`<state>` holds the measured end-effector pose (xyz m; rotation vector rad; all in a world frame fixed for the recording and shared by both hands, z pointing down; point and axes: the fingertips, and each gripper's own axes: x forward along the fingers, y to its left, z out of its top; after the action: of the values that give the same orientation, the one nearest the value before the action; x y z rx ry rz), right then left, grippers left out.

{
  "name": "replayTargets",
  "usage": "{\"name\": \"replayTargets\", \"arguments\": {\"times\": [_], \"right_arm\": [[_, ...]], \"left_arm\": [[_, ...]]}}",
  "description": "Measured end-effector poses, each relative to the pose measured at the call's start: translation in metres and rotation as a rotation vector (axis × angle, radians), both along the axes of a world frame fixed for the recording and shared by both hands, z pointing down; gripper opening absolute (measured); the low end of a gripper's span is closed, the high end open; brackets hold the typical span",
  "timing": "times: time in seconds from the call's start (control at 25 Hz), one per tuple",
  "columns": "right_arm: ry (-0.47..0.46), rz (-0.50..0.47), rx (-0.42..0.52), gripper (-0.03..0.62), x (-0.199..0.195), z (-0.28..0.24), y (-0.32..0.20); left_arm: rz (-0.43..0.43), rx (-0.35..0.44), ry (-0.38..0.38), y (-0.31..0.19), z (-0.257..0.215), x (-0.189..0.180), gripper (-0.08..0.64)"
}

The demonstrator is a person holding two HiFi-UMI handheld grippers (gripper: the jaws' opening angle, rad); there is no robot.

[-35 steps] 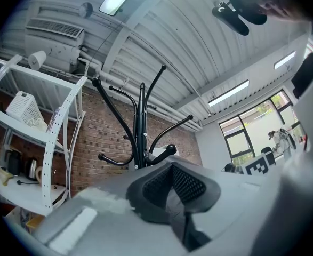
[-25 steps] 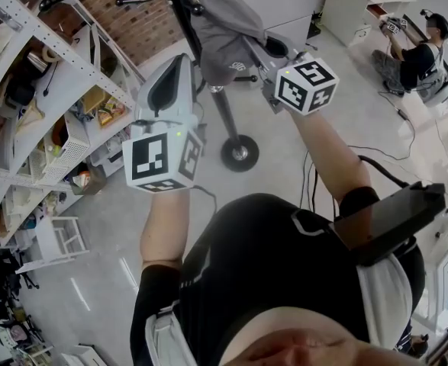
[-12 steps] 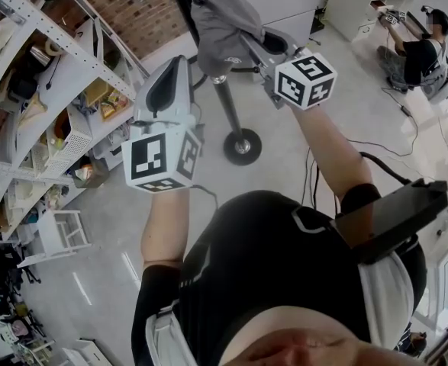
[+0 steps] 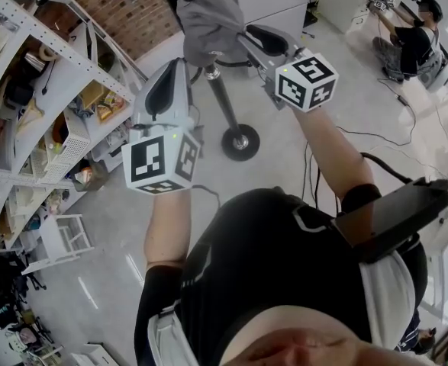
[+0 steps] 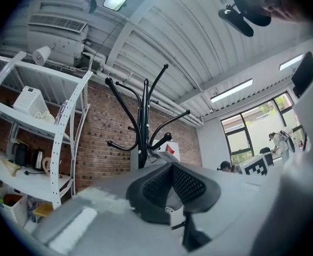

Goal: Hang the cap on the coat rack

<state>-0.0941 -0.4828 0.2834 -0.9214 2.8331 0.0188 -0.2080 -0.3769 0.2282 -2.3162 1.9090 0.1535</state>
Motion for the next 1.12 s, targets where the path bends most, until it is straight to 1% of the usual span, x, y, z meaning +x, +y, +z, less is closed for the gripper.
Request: {"name": "replayTargets", "arguments": {"times": [0.24, 0.44, 0.6, 0.76, 0.88, 1.12], "right_arm": [[0.023, 0.01, 0.011, 0.123, 0.006, 0.002, 0.012], [0.042, -0.005, 0.031, 0.123, 0.008, 0.003, 0.037], [0.034, -0.014, 0.025, 0.121, 0.008, 0.005, 0.053], [0.019, -0.023, 0.015, 0.104, 0.009, 0.008, 0.069], [0.016, -0.028, 0.02, 0.057, 0.01, 0.011, 0.08], [-0.004, -0.031, 0.009, 0.037, 0.014, 0.02, 0.092]], "left_arm": [[0.01, -0.018, 0.017, 0.0, 0.01, 0.0, 0.001], [0.017, -0.037, 0.03, 0.005, 0.023, 0.001, 0.001], [0.042, -0.033, 0.033, 0.01, 0.038, 0.005, 0.002], [0.057, -0.066, 0.049, 0.013, 0.061, 0.009, 0.001], [0.07, -0.102, 0.053, 0.015, 0.076, 0.012, 0.002], [0.09, -0.116, 0.04, 0.025, 0.095, 0.014, 0.0]]}}
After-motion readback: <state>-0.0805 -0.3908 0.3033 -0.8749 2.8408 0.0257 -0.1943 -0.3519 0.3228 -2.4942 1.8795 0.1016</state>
